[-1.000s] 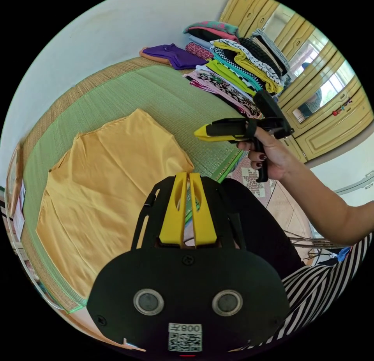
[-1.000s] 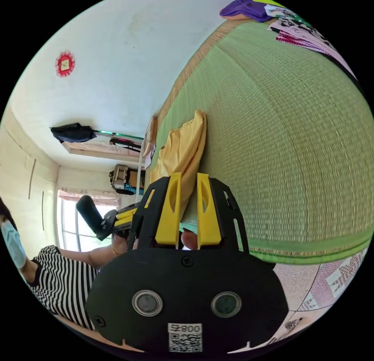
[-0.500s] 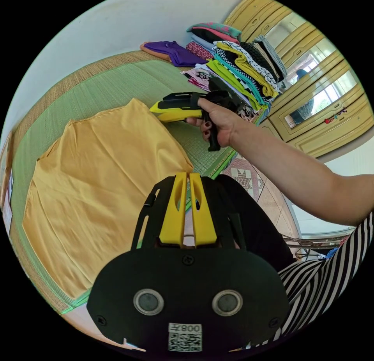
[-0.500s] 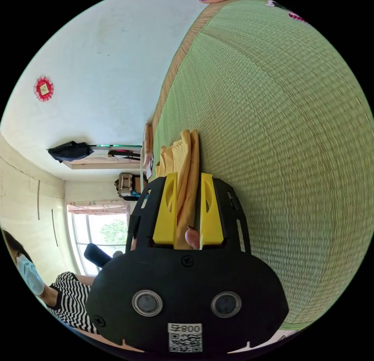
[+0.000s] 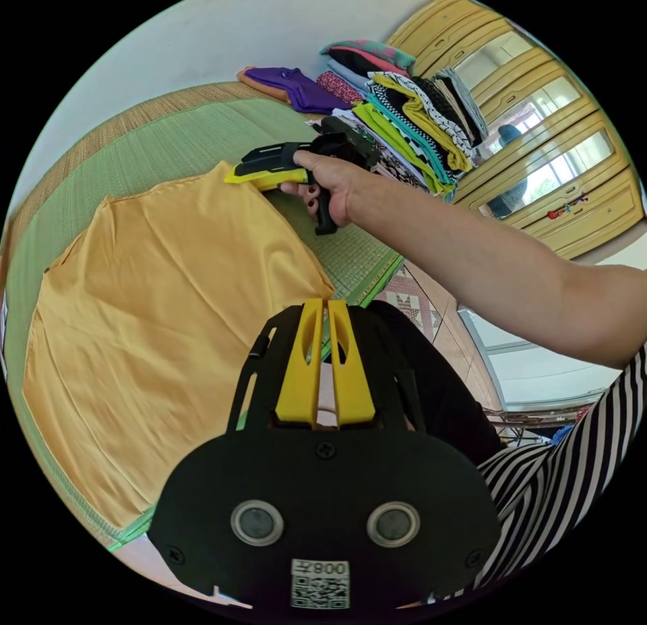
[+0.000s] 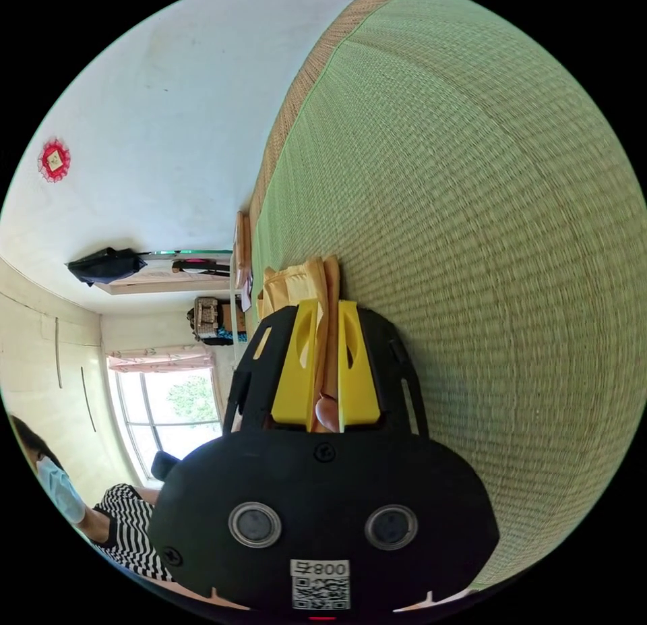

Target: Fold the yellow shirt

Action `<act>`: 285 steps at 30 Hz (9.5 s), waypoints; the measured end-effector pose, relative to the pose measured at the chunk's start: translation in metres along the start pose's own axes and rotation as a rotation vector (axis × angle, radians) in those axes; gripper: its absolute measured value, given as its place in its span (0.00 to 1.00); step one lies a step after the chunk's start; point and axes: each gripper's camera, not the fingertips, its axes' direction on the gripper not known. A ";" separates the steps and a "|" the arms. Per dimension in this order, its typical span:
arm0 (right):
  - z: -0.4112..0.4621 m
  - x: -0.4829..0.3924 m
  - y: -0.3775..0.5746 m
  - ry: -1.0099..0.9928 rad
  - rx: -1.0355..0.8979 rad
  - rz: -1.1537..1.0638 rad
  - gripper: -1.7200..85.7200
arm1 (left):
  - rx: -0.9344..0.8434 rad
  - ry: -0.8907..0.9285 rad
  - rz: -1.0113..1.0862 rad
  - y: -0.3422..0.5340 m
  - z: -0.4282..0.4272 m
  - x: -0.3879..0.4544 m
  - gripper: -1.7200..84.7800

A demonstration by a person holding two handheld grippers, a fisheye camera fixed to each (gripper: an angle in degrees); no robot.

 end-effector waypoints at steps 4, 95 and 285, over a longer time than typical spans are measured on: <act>0.006 -0.007 -0.009 0.010 -0.011 -0.001 0.06 | 0.006 0.019 -0.015 0.005 0.006 -0.017 0.03; 0.264 -0.568 0.090 0.187 -0.228 -0.341 0.03 | 0.594 0.264 -0.726 0.712 0.216 -0.620 0.03; 0.254 -0.456 0.307 0.328 -0.463 -0.297 0.10 | 0.427 0.283 -0.889 0.808 0.333 -0.694 0.11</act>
